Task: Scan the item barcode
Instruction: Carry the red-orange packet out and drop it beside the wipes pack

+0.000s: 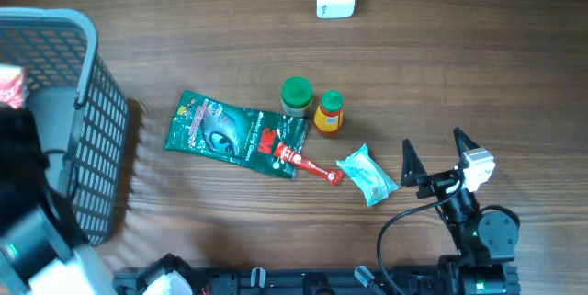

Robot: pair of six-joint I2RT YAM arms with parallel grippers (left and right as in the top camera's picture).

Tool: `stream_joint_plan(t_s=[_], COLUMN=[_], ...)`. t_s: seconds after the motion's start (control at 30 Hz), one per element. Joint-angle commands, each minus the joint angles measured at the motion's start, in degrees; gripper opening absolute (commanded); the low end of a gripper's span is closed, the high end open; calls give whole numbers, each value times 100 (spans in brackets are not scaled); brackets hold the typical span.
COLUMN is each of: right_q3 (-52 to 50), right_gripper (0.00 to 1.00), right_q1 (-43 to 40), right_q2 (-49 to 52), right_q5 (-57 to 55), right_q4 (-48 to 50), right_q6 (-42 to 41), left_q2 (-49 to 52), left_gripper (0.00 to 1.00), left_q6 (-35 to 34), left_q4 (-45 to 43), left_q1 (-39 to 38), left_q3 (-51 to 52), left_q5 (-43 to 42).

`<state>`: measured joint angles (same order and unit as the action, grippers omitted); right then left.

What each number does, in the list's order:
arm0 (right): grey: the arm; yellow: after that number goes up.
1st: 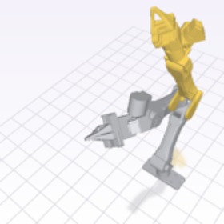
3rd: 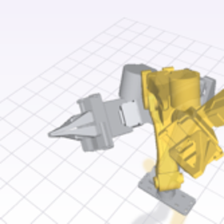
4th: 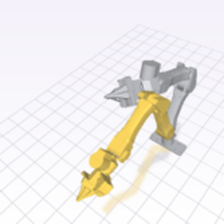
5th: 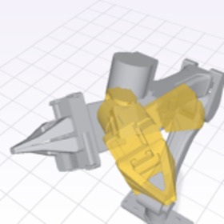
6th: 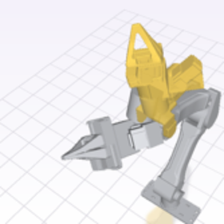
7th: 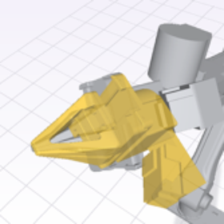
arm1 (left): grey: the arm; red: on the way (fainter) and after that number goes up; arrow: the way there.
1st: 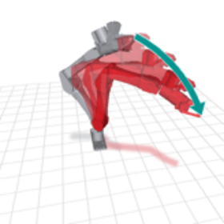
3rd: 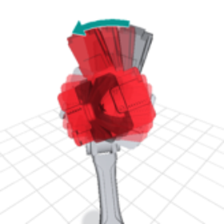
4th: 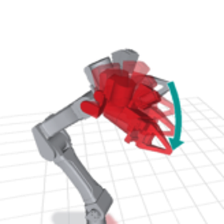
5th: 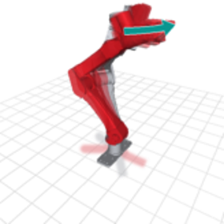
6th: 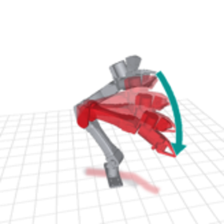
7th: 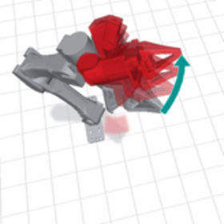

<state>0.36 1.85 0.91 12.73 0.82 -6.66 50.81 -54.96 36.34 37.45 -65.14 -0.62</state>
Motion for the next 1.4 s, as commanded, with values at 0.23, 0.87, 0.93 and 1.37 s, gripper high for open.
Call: stream_joint_plan(t_s=[0.23, 0.87, 0.93, 1.37], right_q3=[-7, -7, -7, -7], right_gripper=[100, 100, 100, 100], right_q1=[22, 24, 24, 22], right_q2=[-26, -26, -26, -26], right_q5=[-92, -92, -92, -92], right_q4=[13, 13, 11, 13], right_q6=[-85, -85, -85, -85], left_q2=[-1290, 2199, 2643, 4946], left_gripper=[4, 4, 4, 4], left_q6=[-28, -538, -859, -2190], left_q4=[1016, 1821, 1589, 492], left_q1=[-2618, -8636, -8933, -9447], left_q3=[79, 619, 619, 634], left_q5=[-1132, 605, 671, 7])
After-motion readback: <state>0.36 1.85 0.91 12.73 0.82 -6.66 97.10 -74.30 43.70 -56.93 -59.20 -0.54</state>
